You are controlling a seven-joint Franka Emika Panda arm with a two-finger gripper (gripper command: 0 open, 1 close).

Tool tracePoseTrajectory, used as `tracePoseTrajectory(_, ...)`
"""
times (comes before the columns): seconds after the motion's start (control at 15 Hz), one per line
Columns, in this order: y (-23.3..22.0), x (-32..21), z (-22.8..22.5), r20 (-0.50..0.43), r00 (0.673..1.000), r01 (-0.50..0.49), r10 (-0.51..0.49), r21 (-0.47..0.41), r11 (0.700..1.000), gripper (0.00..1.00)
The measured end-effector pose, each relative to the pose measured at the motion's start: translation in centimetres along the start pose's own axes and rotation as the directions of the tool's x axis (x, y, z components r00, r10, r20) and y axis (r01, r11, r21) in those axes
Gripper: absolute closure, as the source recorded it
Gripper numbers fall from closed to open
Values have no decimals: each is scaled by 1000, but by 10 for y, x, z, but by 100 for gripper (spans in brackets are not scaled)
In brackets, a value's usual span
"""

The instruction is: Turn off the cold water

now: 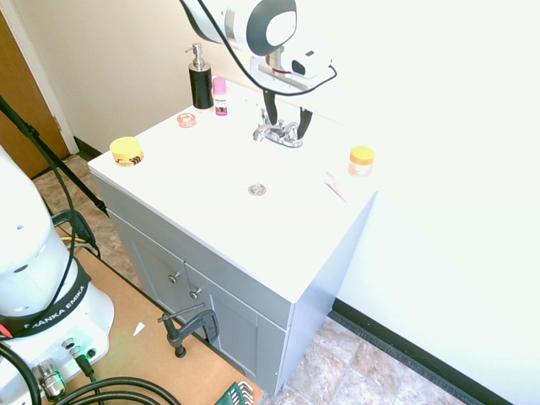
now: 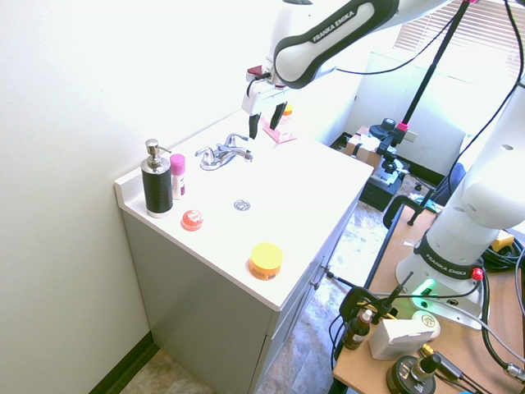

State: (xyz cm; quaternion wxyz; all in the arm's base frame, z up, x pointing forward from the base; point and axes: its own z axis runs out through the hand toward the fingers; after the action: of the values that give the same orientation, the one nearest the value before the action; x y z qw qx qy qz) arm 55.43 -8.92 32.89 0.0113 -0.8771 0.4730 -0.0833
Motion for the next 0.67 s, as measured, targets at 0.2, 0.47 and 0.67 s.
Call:
tracePoseTrajectory(0.2, -18, 12, 10, -9, 1000, 4, -4, 1, 1000, 0)
tracePoseTrajectory(0.47, -20, 21, 24, -11, 1000, -2, 1, -20, 1000, 0)
tracePoseTrajectory(0.67, -16, 25, 24, -17, 1000, 1, -2, -36, 999, 0)
